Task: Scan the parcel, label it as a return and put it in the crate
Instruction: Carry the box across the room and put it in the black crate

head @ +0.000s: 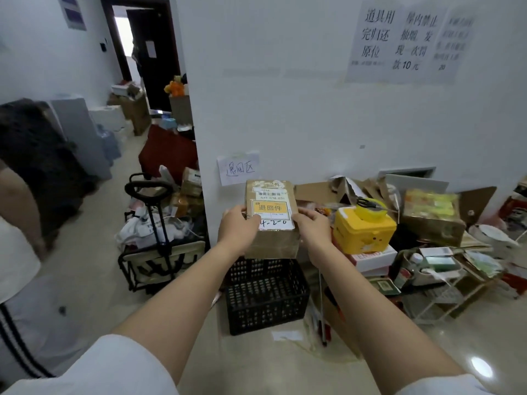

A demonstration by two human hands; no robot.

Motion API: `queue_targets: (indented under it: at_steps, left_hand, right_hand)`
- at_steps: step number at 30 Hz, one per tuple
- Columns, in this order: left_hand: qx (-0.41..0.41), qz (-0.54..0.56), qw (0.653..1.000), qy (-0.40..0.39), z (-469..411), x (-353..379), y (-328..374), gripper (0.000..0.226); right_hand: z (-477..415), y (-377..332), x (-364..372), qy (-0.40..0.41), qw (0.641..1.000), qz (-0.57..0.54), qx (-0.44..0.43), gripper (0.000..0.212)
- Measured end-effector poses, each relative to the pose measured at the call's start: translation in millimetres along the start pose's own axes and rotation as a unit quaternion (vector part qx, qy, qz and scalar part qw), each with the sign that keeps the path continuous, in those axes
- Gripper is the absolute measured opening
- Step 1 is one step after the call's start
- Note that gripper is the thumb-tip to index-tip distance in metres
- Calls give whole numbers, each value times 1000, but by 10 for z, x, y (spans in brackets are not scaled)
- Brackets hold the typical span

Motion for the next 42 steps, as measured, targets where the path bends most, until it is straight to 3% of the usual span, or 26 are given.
queue_targets:
  at_steps: [4,7,10,15,23,28,33,39,42]
  left_hand:
    - [-5,-17,1000,15,-547,-64,-30,30]
    - [-12,-20,1000,20,-979,-36,-64,31]
    - [-18,-29,999,18,-1511,11,-116,31]
    - [-29,-41,999,16,-2491,97,-180,13]
    - [-114,-71,991,-13,-3586,285,-719,21]
    - [-149,-75,984,-60,-4060,481,-1109,25]
    - [-180,-42,977,-107,-4338,752,-1586,34]
    - [-232,-34,958,-166,-4387,1086,-2528,37]
    - [-300,14,938,-171,-4401,1290,-3104,36]
  right_hand:
    - [-617,1,128,-18,1000,-5,3,35]
    - [-1128,40,171,-17,1000,-4,7,17]
    - [-1586,-1,203,-23,1000,4,5,32]
    - [-2613,-2,245,-54,998,1,17,33]
    - [-3821,342,437,-116,987,88,74,37]
    - [-4261,755,519,-105,979,121,125,39]
    - [-4597,1315,604,-112,970,128,171,26]
    - [-4837,2274,812,-186,941,106,262,33]
    - [-4890,2812,924,-199,930,82,298,34]
Point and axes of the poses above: each hand's wrist, its own z-axis away from the middle knuckle, its own x-axis out of the palm, y = z × x, the point moved 2 cm from there along -z, towards the middle knuckle, and after that the axes turned 12 degrees about -y, right-handed, at the moved point
